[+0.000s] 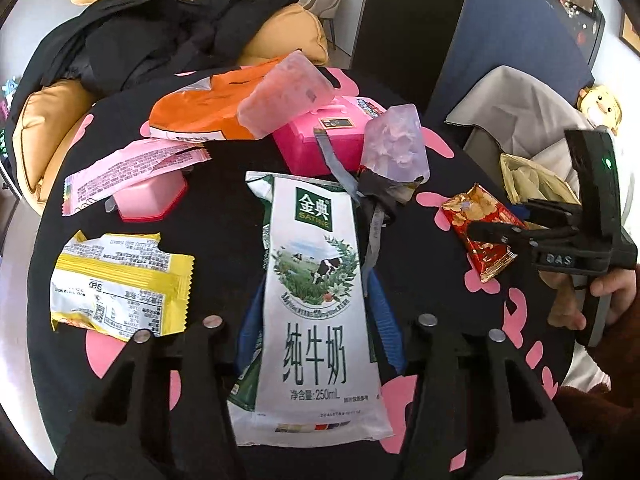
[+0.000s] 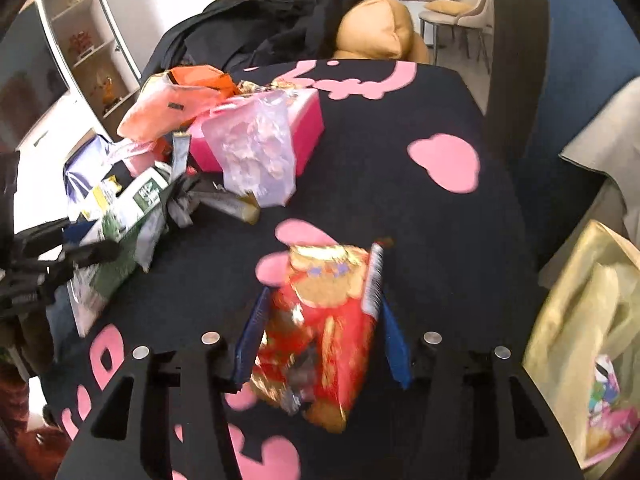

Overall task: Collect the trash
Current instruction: 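Grasp the white milk carton with the left tool while the right tool holds the red packet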

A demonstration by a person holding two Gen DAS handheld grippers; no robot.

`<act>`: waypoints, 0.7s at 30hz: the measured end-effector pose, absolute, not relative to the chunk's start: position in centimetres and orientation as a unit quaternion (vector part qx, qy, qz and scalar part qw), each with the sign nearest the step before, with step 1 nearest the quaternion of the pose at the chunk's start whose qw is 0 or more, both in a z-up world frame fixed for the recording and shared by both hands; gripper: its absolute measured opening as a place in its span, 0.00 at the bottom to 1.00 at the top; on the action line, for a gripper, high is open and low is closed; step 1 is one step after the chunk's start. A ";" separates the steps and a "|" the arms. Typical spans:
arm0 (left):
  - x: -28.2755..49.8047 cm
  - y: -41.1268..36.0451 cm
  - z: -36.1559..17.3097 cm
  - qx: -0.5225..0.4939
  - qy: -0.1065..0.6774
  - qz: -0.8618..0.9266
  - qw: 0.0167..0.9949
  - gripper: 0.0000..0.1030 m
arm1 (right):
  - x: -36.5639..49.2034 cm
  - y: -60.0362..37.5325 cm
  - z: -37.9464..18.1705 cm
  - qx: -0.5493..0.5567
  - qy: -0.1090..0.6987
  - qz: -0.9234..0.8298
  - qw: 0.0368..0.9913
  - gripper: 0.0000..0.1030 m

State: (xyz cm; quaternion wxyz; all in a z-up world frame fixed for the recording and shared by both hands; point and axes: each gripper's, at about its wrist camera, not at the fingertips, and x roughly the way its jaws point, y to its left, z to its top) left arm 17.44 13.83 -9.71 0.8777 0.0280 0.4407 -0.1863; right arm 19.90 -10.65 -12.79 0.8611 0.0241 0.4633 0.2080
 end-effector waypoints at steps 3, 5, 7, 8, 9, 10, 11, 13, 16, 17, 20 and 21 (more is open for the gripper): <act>17.7 13.5 -9.9 0.034 0.448 -0.184 0.874 0.55 | 20.5 -9.5 -13.0 -0.003 0.460 0.209 0.863 0.49; 18.2 13.1 -10.3 0.045 0.455 -0.170 0.873 0.55 | 20.6 -9.2 -13.0 -0.022 0.453 0.212 0.865 0.49; 18.7 13.2 -10.5 0.047 0.460 -0.157 0.873 0.55 | 20.5 -9.4 -13.0 -0.023 0.449 0.212 0.868 0.44; 18.8 13.2 -10.6 0.047 0.461 -0.151 0.873 0.53 | 20.4 -9.5 -13.0 -0.022 0.448 0.211 0.868 0.41; 19.0 13.4 -10.6 0.043 0.460 -0.147 0.874 0.51 | 20.3 -9.8 -13.0 -0.018 0.449 0.211 0.868 0.38; 19.1 13.6 -10.5 0.039 0.459 -0.148 0.875 0.46 | 20.2 -9.9 -13.0 -0.015 0.450 0.212 0.867 0.36; 19.1 13.7 -10.4 0.036 0.458 -0.146 0.876 0.45 | 20.1 -10.0 -12.9 -0.013 0.453 0.212 0.866 0.36; 19.0 14.2 -10.0 0.023 0.450 -0.150 0.880 0.45 | 19.6 -9.9 -12.3 -0.027 0.450 0.208 0.868 0.33; 18.7 14.5 -9.2 0.013 0.441 -0.153 0.884 0.45 | 18.8 -9.7 -10.9 -0.038 0.436 0.206 0.875 0.33; 18.4 14.7 -8.6 0.010 0.433 -0.154 0.888 0.45 | 18.6 -9.7 -10.5 -0.041 0.433 0.205 0.877 0.33; 18.1 15.4 -7.1 -0.005 0.416 -0.157 0.896 0.45 | 18.2 -9.7 -9.4 -0.055 0.425 0.202 0.880 0.33; 17.9 15.6 -6.4 -0.012 0.408 -0.157 0.899 0.45 | 18.1 -9.7 -9.1 -0.057 0.423 0.201 0.881 0.33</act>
